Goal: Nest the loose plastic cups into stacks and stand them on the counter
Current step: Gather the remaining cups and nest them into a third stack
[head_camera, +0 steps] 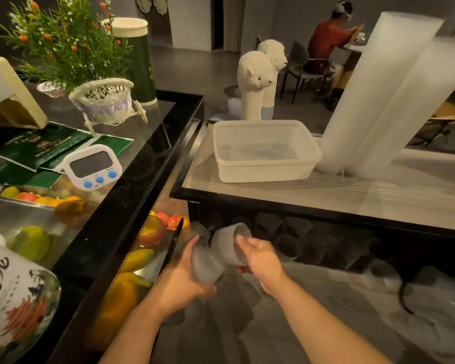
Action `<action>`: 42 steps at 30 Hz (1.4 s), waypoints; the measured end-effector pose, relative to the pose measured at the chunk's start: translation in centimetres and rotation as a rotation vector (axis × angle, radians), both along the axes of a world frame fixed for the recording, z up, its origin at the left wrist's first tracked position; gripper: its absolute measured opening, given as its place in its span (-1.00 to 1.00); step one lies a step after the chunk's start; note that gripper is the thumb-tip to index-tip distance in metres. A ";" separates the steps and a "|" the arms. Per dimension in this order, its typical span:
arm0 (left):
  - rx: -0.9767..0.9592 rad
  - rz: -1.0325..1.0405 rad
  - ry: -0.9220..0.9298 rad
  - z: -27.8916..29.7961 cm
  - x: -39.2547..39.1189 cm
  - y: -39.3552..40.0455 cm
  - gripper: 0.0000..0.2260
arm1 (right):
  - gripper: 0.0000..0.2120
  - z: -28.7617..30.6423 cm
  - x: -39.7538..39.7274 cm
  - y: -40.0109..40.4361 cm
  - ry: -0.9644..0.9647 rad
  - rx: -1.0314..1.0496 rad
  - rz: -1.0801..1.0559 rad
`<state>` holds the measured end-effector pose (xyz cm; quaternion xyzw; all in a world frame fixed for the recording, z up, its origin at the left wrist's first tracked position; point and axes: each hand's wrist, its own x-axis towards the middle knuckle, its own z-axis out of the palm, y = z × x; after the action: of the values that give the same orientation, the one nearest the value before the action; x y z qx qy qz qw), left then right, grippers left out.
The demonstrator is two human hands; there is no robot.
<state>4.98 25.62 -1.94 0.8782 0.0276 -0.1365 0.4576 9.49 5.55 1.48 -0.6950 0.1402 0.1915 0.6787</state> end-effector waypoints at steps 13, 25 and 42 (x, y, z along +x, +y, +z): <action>0.075 -0.184 -0.146 3.2 -1.1 -1.0 -0.02 | -0.71 2.1 0.7 1.0 -0.042 -0.634 0.917; 0.294 -0.009 -0.038 2.4 -0.4 0.3 -0.17 | -0.77 -0.4 4.6 6.4 0.428 0.313 0.062; 0.286 0.072 0.011 1.9 -0.3 0.8 0.19 | -0.74 -0.6 3.5 1.5 0.056 0.098 -0.061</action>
<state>4.63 26.37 -0.04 0.9321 0.0808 -0.1196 0.3321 13.02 7.02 0.93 -0.6506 0.1707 0.1968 0.7134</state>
